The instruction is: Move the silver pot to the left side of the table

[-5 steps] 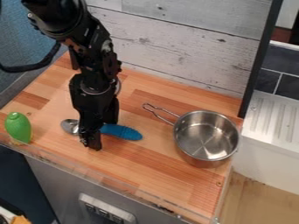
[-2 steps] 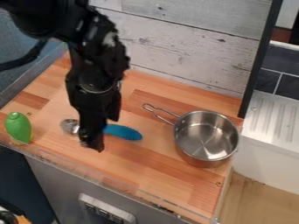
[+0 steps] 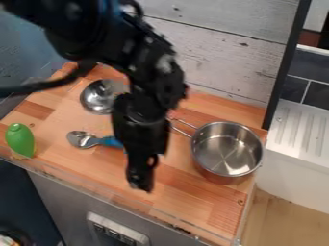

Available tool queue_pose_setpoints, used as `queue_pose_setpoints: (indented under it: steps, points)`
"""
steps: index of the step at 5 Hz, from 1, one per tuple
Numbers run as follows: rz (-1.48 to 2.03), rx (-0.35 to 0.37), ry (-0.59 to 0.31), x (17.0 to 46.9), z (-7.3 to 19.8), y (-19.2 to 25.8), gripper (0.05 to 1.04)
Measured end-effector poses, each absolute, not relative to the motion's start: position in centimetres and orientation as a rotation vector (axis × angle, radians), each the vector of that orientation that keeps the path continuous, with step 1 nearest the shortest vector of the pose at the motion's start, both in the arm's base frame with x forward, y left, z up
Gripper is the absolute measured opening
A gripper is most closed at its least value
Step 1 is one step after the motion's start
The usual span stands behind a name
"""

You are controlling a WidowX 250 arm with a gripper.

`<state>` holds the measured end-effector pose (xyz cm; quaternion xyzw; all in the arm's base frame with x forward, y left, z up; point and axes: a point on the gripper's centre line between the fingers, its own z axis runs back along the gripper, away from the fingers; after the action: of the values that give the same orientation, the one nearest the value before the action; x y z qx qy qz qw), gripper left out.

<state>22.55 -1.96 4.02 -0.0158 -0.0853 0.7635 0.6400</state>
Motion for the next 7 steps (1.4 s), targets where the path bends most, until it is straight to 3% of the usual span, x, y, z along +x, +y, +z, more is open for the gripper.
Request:
queue_pose_setpoints:
  steps: [2,4,6,7]
  points:
    - [1.680,-0.042,-0.162,24.6,2.0,-5.3,1.000]
    - [1.598,-0.107,-0.259,26.2,2.7,-7.0,1.000]
    - [1.581,-0.124,-0.290,26.9,3.1,-7.8,1.000]
    - [1.558,-0.095,-0.278,27.8,1.6,-8.2,1.000]
